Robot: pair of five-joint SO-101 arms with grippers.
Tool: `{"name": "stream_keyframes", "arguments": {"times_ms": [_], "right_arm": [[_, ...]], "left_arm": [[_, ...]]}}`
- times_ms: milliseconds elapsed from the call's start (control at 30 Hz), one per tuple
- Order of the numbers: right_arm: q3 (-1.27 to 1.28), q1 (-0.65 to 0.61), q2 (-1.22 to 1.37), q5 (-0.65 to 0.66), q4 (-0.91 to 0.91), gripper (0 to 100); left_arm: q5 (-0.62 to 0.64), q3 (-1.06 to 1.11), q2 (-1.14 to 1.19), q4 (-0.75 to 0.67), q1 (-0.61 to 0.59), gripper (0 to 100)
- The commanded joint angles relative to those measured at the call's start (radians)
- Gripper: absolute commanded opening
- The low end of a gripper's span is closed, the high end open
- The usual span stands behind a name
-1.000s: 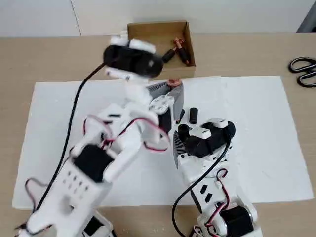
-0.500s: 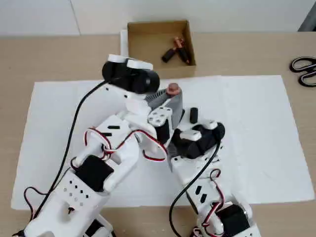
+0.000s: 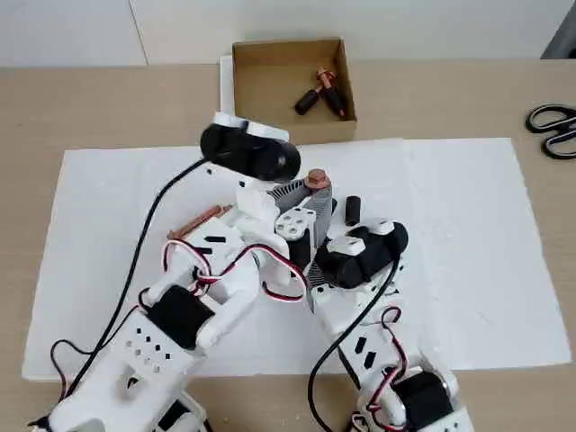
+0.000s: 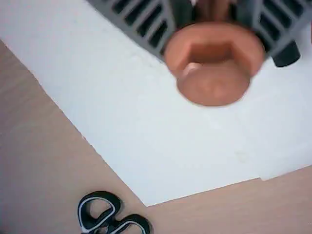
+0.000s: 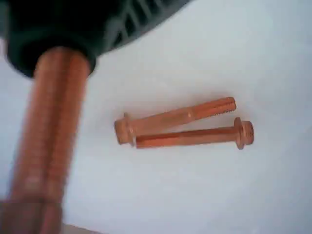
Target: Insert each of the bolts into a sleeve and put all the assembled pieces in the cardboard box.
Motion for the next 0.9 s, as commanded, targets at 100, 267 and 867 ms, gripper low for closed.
{"name": "stream_keyframes", "arguments": {"times_ms": [100, 267, 867], "right_arm": [[-0.008, -0.002, -0.013, -0.003, -0.025, 0.4], [-0.009, -0.002, -0.013, -0.003, -0.025, 0.4], [-0.009, -0.002, -0.013, -0.003, -0.047, 0.4]], "left_arm": [[-0.006, 0.002, -0.031, -0.034, 0.003, 1], [-0.008, 0.004, -0.031, -0.034, 0.003, 1], [-0.009, 0.054, -0.037, 0.084, 0.005, 1]]}}
